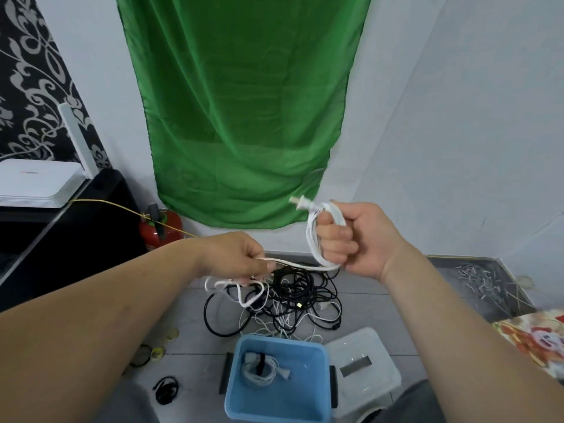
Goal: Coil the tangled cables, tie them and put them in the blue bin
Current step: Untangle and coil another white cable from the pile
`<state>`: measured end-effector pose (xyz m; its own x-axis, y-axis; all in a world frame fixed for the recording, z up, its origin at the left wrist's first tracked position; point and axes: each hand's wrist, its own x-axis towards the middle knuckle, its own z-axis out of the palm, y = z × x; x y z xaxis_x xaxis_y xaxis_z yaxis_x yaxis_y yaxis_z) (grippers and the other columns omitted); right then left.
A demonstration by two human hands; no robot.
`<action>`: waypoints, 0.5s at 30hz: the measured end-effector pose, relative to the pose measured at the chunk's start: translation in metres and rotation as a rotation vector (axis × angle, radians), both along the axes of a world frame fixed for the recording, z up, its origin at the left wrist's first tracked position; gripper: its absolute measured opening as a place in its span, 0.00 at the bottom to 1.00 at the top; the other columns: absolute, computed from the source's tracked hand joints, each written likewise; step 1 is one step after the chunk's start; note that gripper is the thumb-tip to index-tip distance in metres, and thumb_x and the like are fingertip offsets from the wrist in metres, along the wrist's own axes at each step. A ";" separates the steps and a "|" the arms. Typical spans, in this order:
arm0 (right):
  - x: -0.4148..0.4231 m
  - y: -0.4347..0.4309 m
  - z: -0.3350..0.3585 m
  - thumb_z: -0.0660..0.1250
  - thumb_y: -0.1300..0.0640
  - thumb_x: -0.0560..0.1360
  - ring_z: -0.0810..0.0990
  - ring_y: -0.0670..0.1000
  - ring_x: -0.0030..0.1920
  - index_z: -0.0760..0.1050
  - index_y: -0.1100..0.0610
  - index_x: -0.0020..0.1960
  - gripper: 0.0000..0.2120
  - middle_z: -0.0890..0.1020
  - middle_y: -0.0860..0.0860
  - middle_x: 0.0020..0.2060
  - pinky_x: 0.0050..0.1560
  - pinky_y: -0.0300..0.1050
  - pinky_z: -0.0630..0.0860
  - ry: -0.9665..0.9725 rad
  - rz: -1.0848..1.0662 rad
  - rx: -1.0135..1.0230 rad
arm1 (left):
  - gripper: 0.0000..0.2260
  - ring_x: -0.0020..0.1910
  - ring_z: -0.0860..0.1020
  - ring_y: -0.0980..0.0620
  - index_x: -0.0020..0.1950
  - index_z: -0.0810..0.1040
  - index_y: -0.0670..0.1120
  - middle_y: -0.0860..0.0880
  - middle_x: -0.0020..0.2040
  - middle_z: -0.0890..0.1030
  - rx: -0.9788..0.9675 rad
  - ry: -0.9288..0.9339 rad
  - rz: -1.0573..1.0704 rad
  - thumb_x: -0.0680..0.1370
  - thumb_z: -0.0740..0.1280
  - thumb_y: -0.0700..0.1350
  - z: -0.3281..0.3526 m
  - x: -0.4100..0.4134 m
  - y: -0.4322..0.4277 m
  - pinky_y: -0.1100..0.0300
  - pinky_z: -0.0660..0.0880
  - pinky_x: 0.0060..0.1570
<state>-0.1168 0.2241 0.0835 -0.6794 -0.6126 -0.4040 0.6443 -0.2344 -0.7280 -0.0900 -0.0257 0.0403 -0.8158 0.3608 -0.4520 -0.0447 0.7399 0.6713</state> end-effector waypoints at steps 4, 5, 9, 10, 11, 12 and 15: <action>0.011 -0.005 -0.002 0.52 0.47 0.85 0.61 0.47 0.20 0.73 0.58 0.39 0.23 0.64 0.50 0.24 0.25 0.41 0.60 0.136 0.435 0.416 | 0.14 0.30 0.78 0.56 0.42 0.80 0.44 0.47 0.32 0.83 0.002 0.111 0.107 0.77 0.74 0.54 0.002 -0.005 -0.004 0.63 0.74 0.38; 0.014 -0.009 -0.003 0.52 0.47 0.85 0.61 0.48 0.20 0.73 0.58 0.39 0.23 0.65 0.50 0.24 0.25 0.41 0.59 0.155 0.497 0.521 | 0.13 0.31 0.78 0.55 0.42 0.81 0.44 0.47 0.32 0.84 0.006 0.135 0.125 0.75 0.76 0.54 0.003 -0.007 -0.002 0.61 0.74 0.39; 0.017 -0.025 -0.021 0.53 0.45 0.86 0.69 0.49 0.23 0.78 0.60 0.43 0.25 0.73 0.51 0.25 0.26 0.39 0.65 0.214 0.493 0.963 | 0.12 0.32 0.78 0.55 0.38 0.83 0.48 0.53 0.33 0.83 -0.124 0.306 0.173 0.72 0.77 0.56 0.010 -0.012 0.014 0.62 0.73 0.33; 0.015 -0.027 -0.026 0.52 0.45 0.86 0.71 0.50 0.23 0.78 0.60 0.44 0.26 0.75 0.51 0.25 0.27 0.40 0.67 0.246 0.411 0.999 | 0.10 0.33 0.79 0.55 0.37 0.83 0.49 0.54 0.33 0.82 -0.156 0.336 0.183 0.73 0.76 0.55 0.012 -0.012 0.018 0.62 0.73 0.33; 0.012 -0.028 -0.032 0.51 0.45 0.87 0.73 0.51 0.24 0.78 0.60 0.44 0.27 0.76 0.52 0.26 0.29 0.41 0.68 0.272 0.295 1.010 | 0.09 0.33 0.80 0.55 0.37 0.83 0.50 0.55 0.33 0.82 -0.159 0.350 0.200 0.74 0.75 0.53 0.014 -0.011 0.022 0.63 0.74 0.32; 0.008 -0.028 -0.036 0.50 0.45 0.87 0.74 0.52 0.24 0.79 0.61 0.45 0.27 0.77 0.53 0.26 0.29 0.42 0.69 0.291 0.167 1.014 | 0.09 0.33 0.80 0.55 0.37 0.83 0.49 0.55 0.32 0.82 -0.128 0.352 0.218 0.75 0.74 0.52 0.017 -0.011 0.026 0.63 0.75 0.33; 0.000 -0.029 -0.040 0.49 0.46 0.86 0.75 0.54 0.24 0.79 0.63 0.49 0.26 0.80 0.55 0.29 0.31 0.42 0.69 0.348 -0.125 1.036 | 0.05 0.30 0.79 0.56 0.44 0.84 0.49 0.52 0.34 0.83 0.085 0.280 0.244 0.77 0.73 0.49 0.024 -0.004 0.039 0.65 0.76 0.33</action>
<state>-0.1166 0.1946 0.0433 -0.8893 -0.0067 -0.4572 0.3798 0.5458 -0.7469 -0.0944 0.0135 0.0640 -0.9702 0.1671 -0.1758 -0.0186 0.6712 0.7410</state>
